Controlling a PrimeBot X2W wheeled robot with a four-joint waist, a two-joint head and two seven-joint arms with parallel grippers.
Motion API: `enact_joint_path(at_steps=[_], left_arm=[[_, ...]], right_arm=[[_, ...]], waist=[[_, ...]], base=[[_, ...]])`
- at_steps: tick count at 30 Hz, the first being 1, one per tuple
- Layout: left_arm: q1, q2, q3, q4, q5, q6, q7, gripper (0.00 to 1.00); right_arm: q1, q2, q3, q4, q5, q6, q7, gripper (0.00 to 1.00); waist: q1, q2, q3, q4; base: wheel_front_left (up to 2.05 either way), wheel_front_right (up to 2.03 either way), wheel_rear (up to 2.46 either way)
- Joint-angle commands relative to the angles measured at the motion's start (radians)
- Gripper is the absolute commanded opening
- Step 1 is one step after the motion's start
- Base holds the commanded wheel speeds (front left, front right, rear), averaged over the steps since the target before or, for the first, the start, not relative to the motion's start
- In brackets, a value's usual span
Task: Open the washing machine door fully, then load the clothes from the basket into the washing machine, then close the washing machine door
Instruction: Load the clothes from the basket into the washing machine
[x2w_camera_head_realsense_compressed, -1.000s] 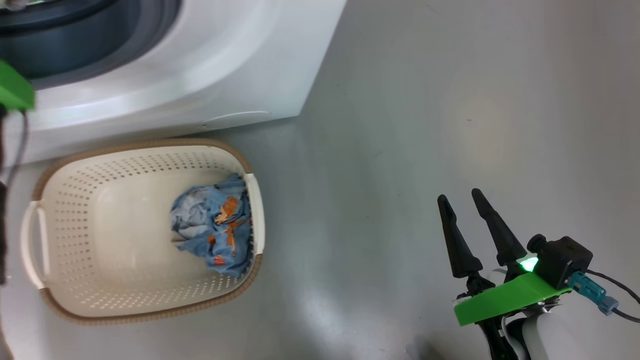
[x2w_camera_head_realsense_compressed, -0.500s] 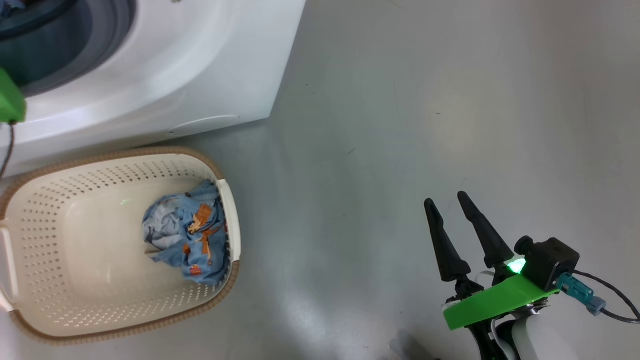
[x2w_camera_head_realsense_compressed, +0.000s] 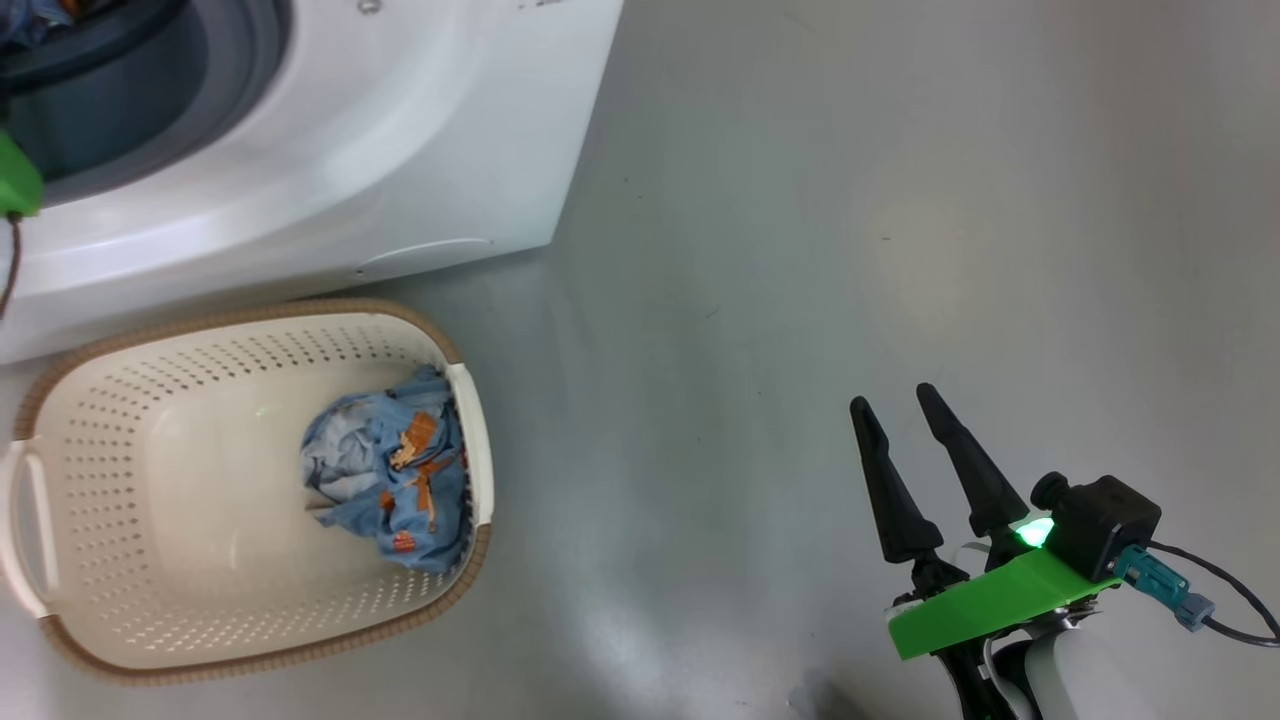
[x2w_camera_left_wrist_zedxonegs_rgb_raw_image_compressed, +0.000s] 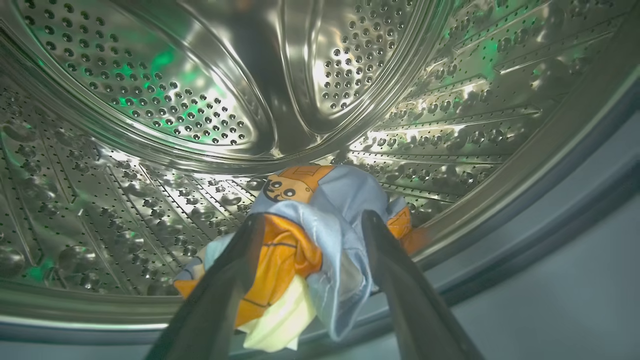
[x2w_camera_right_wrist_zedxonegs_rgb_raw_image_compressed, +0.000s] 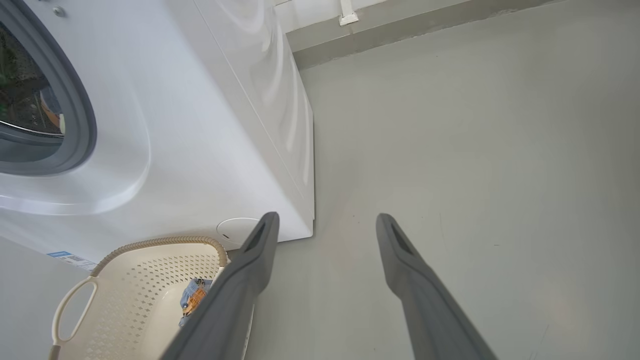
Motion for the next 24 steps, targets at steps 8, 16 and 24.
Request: enact_joint_path(at_steps=[8, 16, 24], left_arm=[[0.086, 0.012, 0.033, -0.099, -0.057, -0.001, -0.005, 1.0], [0.229, -0.035, 0.12, -0.188, -0.058, -0.001, -0.005, 1.0], [0.413, -0.097, 0.205, -0.299, -0.013, -0.001, -0.005, 1.0]], right_arm=[[0.016, 0.0, 0.01, -0.009, -0.003, 0.003, -0.012, 1.0], [0.036, -0.017, -0.003, -0.001, -0.013, 0.003, -0.012, 1.0], [0.071, -0.063, -0.018, 0.01, -0.006, 0.003, -0.012, 1.0]], waist=[[0.0, -0.0001, -0.037, 0.038], [0.0, -0.0001, -0.101, 0.081], [0.0, -0.0001, -0.192, 0.126]], base=[[0.0, 0.0, 0.0], [0.0, 0.0, 0.0], [0.0, 0.0, 0.0]])
